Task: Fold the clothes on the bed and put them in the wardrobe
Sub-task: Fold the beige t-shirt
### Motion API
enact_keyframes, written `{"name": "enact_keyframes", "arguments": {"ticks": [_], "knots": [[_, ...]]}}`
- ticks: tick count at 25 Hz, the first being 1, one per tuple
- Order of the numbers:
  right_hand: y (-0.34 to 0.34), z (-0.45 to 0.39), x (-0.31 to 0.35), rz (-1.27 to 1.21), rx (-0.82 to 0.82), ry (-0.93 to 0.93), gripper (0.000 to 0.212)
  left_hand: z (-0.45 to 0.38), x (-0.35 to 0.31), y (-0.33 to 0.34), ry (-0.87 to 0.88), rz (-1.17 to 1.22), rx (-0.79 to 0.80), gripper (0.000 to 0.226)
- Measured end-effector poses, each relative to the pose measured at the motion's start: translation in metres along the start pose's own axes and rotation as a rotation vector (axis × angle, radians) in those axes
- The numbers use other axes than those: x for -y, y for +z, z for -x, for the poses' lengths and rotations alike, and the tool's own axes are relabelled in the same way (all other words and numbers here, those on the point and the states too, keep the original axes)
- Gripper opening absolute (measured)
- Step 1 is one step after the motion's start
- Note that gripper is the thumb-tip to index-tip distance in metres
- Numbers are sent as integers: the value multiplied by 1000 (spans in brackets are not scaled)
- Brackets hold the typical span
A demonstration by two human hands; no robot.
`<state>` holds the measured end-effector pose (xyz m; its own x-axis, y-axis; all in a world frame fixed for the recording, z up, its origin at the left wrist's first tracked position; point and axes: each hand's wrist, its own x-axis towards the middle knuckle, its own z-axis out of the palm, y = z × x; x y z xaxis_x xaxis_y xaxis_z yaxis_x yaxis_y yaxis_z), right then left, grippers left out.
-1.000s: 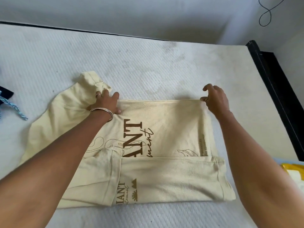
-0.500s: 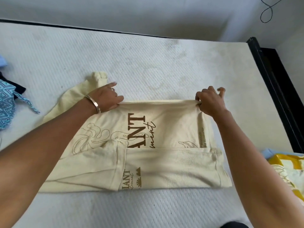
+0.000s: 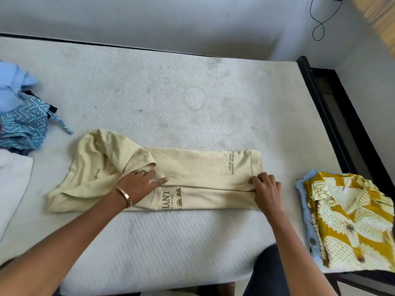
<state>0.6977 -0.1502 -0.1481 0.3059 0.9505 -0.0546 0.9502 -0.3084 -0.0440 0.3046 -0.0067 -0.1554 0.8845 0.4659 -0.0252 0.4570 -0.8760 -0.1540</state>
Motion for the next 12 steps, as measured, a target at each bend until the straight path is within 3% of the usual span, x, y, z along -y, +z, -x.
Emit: {"name": "enact_keyframes", "arguments": {"ticks": [3,5,8,10,12], "knots": [[-10,0,20,-165,72,158,50,-2,-21,-10,-214,77,197,72],[-17,-10,34,-244,108,88,45,-13,-31,-14,-305,225,250,66],[-9,-33,34,-133,408,-57,60,-32,-50,-14,-451,334,533,72],[-1,-47,22,-53,544,69,65,-38,-56,-11,-488,387,552,76],[4,-56,25,-63,532,299,64,-30,-50,-7,-461,406,407,65]]}}
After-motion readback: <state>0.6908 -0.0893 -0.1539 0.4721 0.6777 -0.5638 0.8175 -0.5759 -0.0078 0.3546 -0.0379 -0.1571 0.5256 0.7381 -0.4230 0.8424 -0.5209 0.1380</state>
